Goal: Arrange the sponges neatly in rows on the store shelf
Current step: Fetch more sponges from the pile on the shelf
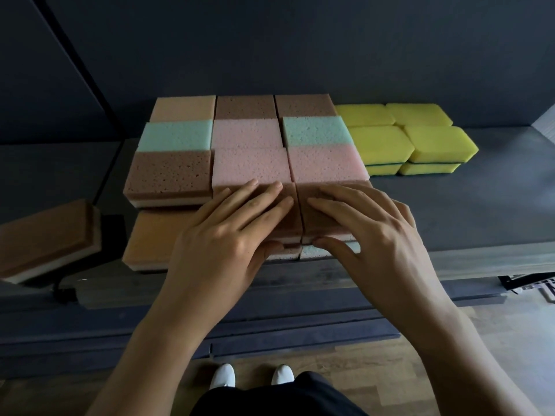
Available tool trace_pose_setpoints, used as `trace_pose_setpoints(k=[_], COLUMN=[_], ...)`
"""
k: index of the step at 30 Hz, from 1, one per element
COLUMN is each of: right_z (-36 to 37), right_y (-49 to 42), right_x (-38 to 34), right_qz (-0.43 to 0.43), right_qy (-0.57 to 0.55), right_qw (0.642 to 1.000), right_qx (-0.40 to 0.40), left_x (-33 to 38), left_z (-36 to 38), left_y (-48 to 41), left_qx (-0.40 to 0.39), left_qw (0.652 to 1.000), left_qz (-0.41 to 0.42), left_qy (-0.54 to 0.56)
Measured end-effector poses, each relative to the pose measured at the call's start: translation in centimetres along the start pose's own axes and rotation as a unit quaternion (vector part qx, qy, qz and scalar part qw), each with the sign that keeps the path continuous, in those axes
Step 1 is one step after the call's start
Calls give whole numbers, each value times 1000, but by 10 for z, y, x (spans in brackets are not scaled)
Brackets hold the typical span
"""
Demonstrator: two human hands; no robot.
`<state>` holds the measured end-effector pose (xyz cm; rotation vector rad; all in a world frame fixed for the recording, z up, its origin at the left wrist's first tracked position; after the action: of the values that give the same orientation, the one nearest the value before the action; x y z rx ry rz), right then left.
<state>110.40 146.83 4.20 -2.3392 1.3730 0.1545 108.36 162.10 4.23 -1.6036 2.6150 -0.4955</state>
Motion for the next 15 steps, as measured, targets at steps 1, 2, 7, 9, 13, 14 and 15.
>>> trace_pose_setpoints(k=[1,2,7,9,13,14,15], right_z=[2,3,2,3,6,7,7], right_y=[0,-1,-3,-2,-1,-2,-3], right_x=[-1,-2,-3,-4,-2,-2,-1], right_qz=[-1,-1,-2,-7,3,8,10], right_qy=[4,5,3,22,39,38,37], right_qw=[1000,1000,1000,1000,999,999,999], right_qx=[1,2,2,-14,-18,-14,-12], left_x=[1,1,-1,-2,-2,-2,-2], left_z=[0,0,1,3,2,2,2], left_y=[-1,-1,-3,-3,-4,-5,-5], left_qx=[-1,-1,-15,-31,-26,-21,-16], left_qw=[1000,1000,1000,999,1000,1000,1000], left_qz=[3,5,-2,-5,-13,-15,-16], left_qy=[1,2,8,-4,1,4,6])
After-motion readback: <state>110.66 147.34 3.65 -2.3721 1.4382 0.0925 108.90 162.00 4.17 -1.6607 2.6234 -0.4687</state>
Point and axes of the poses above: each hand's wrist, its own y-axis away from the middle knuckle, its own z-axis out of the palm, x = y × z, the point moved 9 cm from there along -y, towards the middle knuckle, and after that the axes turned 7 degrees about -x, right-handed, at the moved point
